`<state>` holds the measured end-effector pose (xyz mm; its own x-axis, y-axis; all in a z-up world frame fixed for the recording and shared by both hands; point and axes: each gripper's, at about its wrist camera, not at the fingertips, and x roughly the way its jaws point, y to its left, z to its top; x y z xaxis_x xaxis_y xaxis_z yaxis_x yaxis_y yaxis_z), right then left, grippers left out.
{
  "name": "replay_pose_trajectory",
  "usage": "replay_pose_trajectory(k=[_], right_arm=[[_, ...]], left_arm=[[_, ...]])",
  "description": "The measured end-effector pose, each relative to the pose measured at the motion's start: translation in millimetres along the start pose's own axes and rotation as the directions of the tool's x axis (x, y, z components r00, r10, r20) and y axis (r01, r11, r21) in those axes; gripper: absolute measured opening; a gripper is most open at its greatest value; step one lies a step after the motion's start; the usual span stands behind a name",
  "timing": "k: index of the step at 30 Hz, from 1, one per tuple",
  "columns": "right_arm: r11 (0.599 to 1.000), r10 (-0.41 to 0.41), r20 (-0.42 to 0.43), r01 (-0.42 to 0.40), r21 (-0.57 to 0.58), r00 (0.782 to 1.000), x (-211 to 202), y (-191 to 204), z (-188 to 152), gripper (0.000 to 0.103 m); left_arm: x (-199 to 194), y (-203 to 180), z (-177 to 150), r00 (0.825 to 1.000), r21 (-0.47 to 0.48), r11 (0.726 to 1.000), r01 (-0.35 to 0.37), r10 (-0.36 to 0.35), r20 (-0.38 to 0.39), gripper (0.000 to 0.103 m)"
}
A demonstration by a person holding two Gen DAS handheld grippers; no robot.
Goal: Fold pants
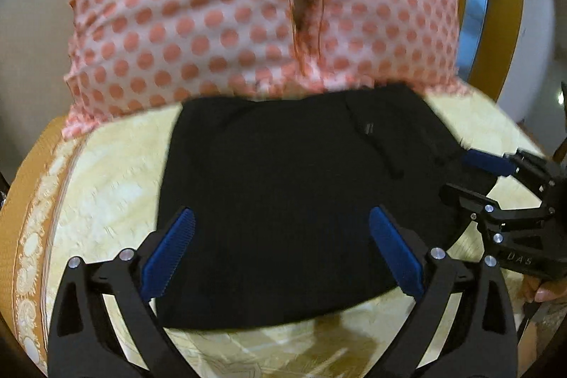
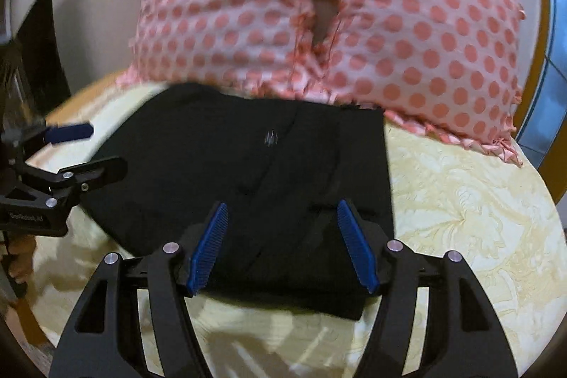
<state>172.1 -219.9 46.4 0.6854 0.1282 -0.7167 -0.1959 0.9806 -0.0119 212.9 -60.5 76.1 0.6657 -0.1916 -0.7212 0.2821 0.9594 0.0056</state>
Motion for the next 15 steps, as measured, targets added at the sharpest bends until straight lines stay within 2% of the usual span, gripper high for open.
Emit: replay_pose_trajectory(k=[1,3,4,8,11,13,15], right_arm=[[1.0,0.004,-0.042,-0.004,0.012,0.999,9.7,-1.4,-3.8,0.068],[0.998,0.029,-0.037,-0.027,0.061,0.999,9.9,-8.3,-6.6,0.07],[0.997,0.031,-0.041,-0.028,0.076,0.999,10.5,-9.2,-6.1,0.07],[0.996,0.012,-0.059,-0.007,0.089,0.998,7.9,-6.1,-2.8,0.072],[0.981,0.047,-0.002,-0.046,0.188,0.999,-14.4,-18.5,-7.5,0.08],[0.974,0.01,0.031,-0.016,0.228,0.999,-32.3,-24.5,-14.8,0.095],[0.971,-0.012,0.05,0.0,0.237,0.999,-46.2,-25.2,-24.5,0.095]], left_arm=[[11.4,0.9,-3.2,0.999,-0.01,1.0,0.004,-0.005,-0.054,0.099],[32.4,6.6,-11.7,0.989,-0.06,0.998,0.022,-0.03,-0.147,0.101],[36.5,9.5,-13.8,0.99,-0.08,0.996,0.038,-0.049,-0.133,0.101],[34.2,6.3,-12.0,0.989,-0.088,0.996,0.018,-0.031,-0.143,0.101],[12.6,9.6,-17.6,0.993,-0.109,0.994,0.01,-0.023,-0.112,0.101],[-7.9,14.5,-23.7,0.996,-0.104,0.994,-0.039,0.031,-0.079,0.101],[-22.8,20.0,-32.8,0.993,-0.101,0.99,-0.095,0.088,-0.072,0.101]])
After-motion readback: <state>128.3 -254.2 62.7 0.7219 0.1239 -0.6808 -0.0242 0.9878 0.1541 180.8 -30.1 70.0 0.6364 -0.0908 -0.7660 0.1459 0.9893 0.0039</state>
